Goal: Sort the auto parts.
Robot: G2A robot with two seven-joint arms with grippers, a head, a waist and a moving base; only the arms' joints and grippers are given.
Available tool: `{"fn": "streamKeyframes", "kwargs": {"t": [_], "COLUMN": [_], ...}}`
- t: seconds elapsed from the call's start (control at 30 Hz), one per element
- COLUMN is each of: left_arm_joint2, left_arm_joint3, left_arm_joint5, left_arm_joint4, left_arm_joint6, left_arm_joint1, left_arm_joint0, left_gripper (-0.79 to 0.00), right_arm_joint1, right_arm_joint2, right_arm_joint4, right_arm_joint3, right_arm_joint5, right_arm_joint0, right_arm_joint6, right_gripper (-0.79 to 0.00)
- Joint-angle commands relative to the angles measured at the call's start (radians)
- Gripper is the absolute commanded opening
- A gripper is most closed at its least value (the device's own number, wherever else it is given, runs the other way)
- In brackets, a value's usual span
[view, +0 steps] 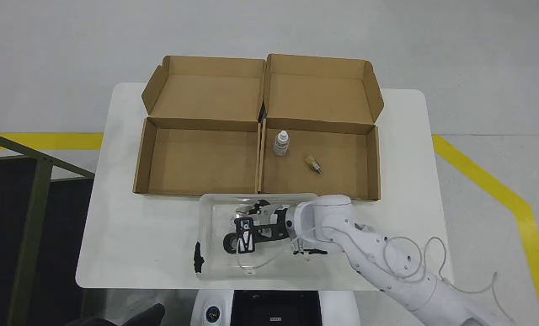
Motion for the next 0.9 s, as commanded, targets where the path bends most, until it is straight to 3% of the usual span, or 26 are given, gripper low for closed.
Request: {"fn": "streamKeyframes", "kwargs": {"t": [0.0,0.6,0.87], "left_arm_joint2": [0.000,0.000,0.000], "left_arm_joint3": [0.000,0.000,0.000], "left_arm_joint5": [0.000,0.000,0.000], "left_arm_joint4": [0.000,0.000,0.000], "left_arm_joint6": [0.000,0.000,0.000], "left_arm_joint1": [0.000,0.000,0.000], "left_arm_joint0": [0.000,0.000,0.000], "left_gripper": [0.000,0.000,0.000], "right_arm_joint1": [-0.005,-0.064,-0.080], "right_arm_joint2": [-0.008,-0.085,-0.095], "right_arm_joint4": [0.001,0.023,0.041], "right_arm_joint3": [0.012,0.132,0.170], "right_arm_joint5": [0.001,0.017,0.007], "right_arm_joint0": [0.006,0.081,0.095], "right_arm_joint6": [0.000,0.000,0.002], "right_gripper": [-0.456,-0.440,-0.493]}}
